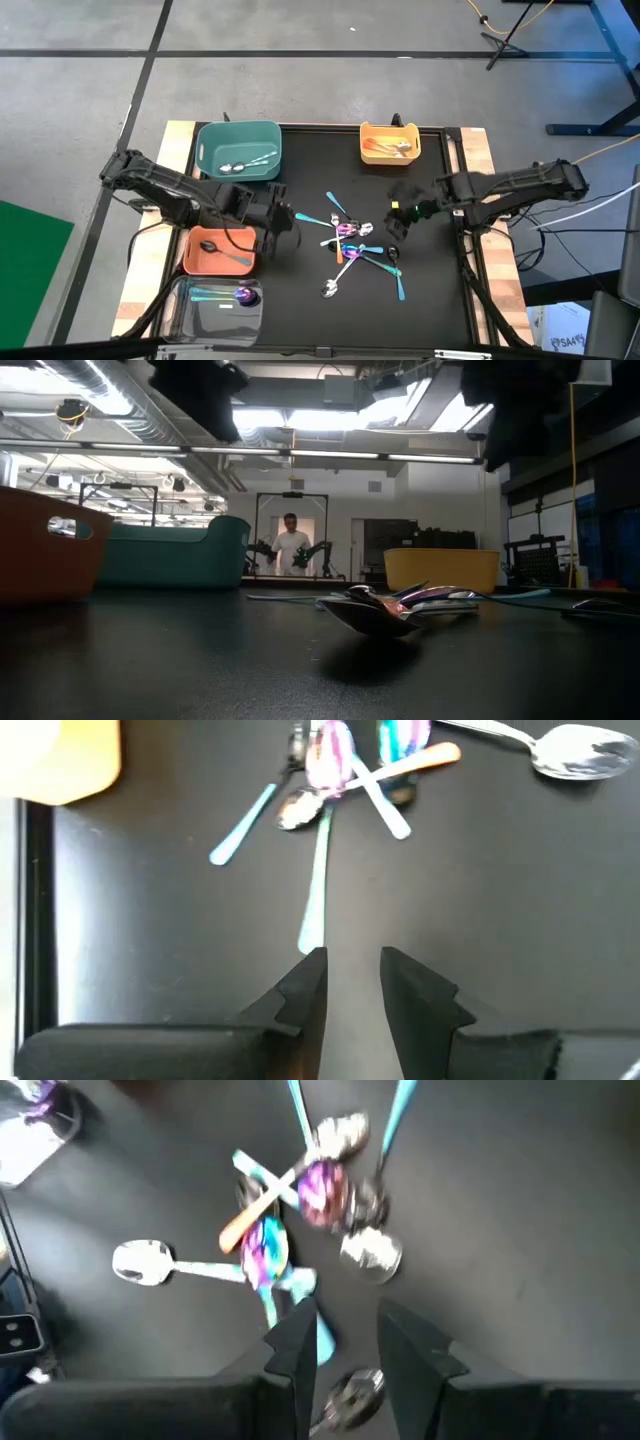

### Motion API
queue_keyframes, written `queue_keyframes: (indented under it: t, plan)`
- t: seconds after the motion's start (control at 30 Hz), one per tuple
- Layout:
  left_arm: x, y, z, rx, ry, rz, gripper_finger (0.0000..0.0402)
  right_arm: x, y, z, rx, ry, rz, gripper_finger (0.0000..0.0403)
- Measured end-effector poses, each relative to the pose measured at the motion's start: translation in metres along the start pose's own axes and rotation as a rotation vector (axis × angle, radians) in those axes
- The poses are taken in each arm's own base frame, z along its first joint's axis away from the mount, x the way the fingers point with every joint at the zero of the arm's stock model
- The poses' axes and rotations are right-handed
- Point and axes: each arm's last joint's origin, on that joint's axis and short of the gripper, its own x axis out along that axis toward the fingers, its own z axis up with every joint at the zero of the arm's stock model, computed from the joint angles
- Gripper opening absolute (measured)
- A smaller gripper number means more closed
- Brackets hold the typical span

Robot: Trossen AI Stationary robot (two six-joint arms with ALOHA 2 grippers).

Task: Sort silverware by color (type)
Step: Put the light blue spoon into the orange bin

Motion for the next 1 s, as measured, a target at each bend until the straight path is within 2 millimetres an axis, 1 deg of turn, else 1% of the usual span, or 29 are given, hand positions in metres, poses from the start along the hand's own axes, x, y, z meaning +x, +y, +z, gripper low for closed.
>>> queue_keyframes:
  t: [0.2, 0.33, 0.5, 0.6, 0.77, 0.87, 1.0]
  plan:
    - [0.005, 0.017, 0.001, -0.051, -0.005, 0.025, 0.0090, 0.015, 0.008, -0.036, 0.211, 0.097, -0.021, 0.0097]
    - [0.006, 0.022, 0.000, -0.066, 0.000, 0.033, 0.0090, 0.022, 0.010, -0.056, 0.303, 0.146, -0.047, 0.0097]
    - [0.006, 0.024, 0.000, -0.070, 0.002, 0.035, 0.0090, 0.027, 0.010, -0.074, 0.390, 0.170, -0.083, 0.0097]
    - [0.006, 0.024, 0.000, -0.071, 0.002, 0.034, 0.0090, 0.028, 0.011, -0.080, 0.411, 0.146, -0.101, 0.0097]
    - [0.006, 0.024, 0.000, -0.071, 0.002, 0.035, 0.0090, 0.032, 0.017, -0.089, 0.352, 0.089, -0.129, 0.0097]
    - [0.006, 0.024, 0.000, -0.072, -0.001, 0.035, 0.0090, 0.037, 0.023, -0.095, 0.317, 0.062, -0.130, 0.0097]
    - [0.006, 0.024, 0.000, -0.073, -0.004, 0.035, 0.0090, 0.047, 0.032, -0.105, 0.277, 0.080, -0.128, 0.0097]
